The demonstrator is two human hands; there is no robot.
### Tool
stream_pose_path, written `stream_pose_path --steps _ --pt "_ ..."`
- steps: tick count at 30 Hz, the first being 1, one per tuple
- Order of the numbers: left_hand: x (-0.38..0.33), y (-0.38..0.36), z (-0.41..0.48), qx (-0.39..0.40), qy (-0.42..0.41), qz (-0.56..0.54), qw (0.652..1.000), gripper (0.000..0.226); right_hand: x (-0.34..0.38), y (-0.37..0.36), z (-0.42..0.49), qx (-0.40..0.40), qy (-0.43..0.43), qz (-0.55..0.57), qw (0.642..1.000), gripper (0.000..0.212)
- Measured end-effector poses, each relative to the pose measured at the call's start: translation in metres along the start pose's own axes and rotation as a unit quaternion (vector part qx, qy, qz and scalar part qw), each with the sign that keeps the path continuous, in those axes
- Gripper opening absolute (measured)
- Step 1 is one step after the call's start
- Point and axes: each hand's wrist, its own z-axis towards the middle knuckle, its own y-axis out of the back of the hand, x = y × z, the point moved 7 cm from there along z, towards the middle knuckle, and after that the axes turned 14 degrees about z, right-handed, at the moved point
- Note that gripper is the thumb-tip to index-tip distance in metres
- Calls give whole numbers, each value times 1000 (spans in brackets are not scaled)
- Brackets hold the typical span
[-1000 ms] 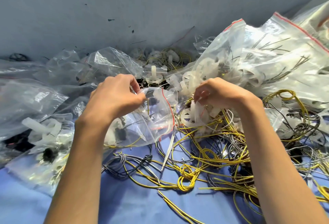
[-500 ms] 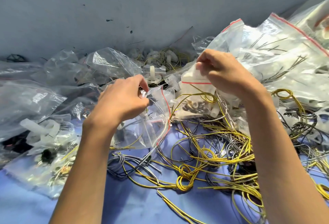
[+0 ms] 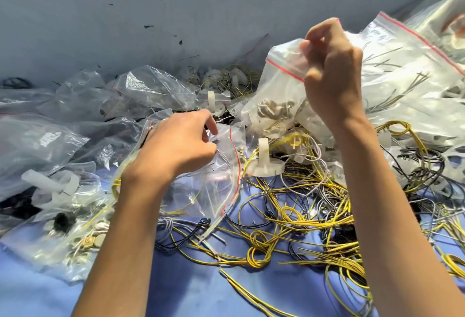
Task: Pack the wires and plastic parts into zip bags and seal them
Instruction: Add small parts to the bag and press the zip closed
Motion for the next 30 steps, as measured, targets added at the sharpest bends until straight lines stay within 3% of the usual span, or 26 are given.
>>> stream_pose_path --steps 3,5,9,11,16,20,23,25,28,30 --pt "-5 1 0 -4 -4 -12 1000 24 -2 -2 0 21 -46 48 998 13" --pt "-8 4 0 -10 -7 -60 998 28 -4 -6 -2 41 -96 105 989 23" --pt "-20 14 -5 -3 -38 -206 978 63 -1 -16 -3 85 -154 155 972 25" --pt "-30 18 -10 25 -72 -253 965 69 0 -23 -4 98 -176 196 960 23" --pt "-45 22 -16 33 -101 -272 956 62 4 -38 -9 113 -195 179 958 21" --pt "-44 18 -12 -1 -59 -313 948 28 6 -42 -10 112 -213 200 950 20" --pt "-35 13 -8 -13 -12 -380 925 17 4 -38 -9 111 -227 233 939 18" --pt "-27 13 -4 -51 10 -390 919 19 1 -41 -14 168 -253 242 922 21" --pt "-17 14 0 -101 37 -344 933 20 -4 -50 -31 301 -285 229 881 53" --pt "-15 12 2 -93 43 -346 933 21 -1 -56 -39 359 -279 238 858 69"
